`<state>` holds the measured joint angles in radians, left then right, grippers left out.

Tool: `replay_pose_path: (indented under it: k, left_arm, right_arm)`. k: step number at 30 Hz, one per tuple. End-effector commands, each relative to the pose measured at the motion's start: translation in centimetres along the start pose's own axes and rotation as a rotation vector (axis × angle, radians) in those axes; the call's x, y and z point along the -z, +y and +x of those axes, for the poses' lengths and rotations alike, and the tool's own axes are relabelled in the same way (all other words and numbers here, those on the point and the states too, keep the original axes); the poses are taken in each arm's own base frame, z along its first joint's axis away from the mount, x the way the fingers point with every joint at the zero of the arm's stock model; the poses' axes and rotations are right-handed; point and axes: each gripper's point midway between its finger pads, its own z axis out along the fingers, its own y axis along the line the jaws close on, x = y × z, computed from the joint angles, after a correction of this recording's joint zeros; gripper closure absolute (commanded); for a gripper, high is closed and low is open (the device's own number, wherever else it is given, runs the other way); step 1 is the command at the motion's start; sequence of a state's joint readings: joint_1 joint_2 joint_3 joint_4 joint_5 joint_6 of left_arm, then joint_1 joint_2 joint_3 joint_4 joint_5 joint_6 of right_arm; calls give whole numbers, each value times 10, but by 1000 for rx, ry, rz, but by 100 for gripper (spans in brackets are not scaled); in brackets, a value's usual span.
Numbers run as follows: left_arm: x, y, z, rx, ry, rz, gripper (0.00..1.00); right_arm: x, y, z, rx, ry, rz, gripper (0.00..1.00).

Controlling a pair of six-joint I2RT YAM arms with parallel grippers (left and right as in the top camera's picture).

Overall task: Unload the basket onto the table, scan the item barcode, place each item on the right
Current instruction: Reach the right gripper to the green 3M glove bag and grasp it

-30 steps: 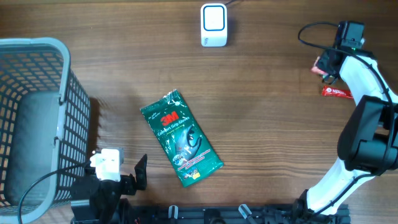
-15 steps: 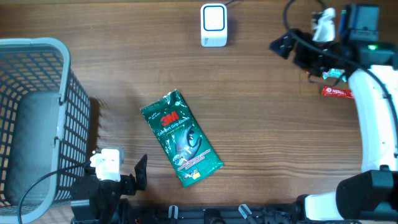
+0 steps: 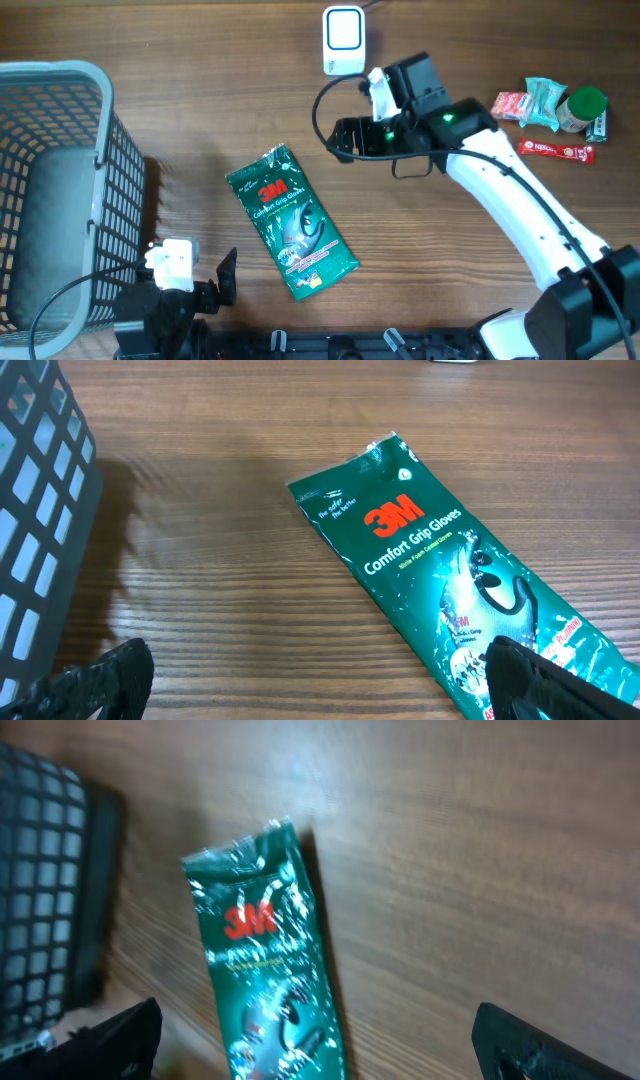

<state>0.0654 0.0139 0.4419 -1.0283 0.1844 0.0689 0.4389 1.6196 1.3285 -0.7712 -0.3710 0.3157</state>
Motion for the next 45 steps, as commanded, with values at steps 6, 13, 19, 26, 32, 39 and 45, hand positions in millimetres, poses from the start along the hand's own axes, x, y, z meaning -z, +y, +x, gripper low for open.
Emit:
replay_pose_path:
  k: [6,13,19,26,32,39,45]
  left_arm:
    - [0,-1,-1,6,-9,6,0]
    - [0,-1,-1,6,-9,6,0]
    - [0,-1,-1,7,-9,6,0]
    - [0,-1,-1,6,-9,6,0]
    - [0,-1,-1,6,-9,6,0]
    - [0,-1,-1,7,-9,6,0]
    - [0,-1,-1,6,-9,6,0]
  right_arm:
    - [-39,-32,43,-147,76,47,0]
    - [-52,-35,68,-90,130,51,0]
    - [-70,-15,87,57,137,60,0]
    - [-100,14,128,546,237,91,0]
    - [-146,-4,161,558,342,180,0]
    - [-126,-52,157,440,339,481,96]
    - [-83,-111,114,53,262,699,96]
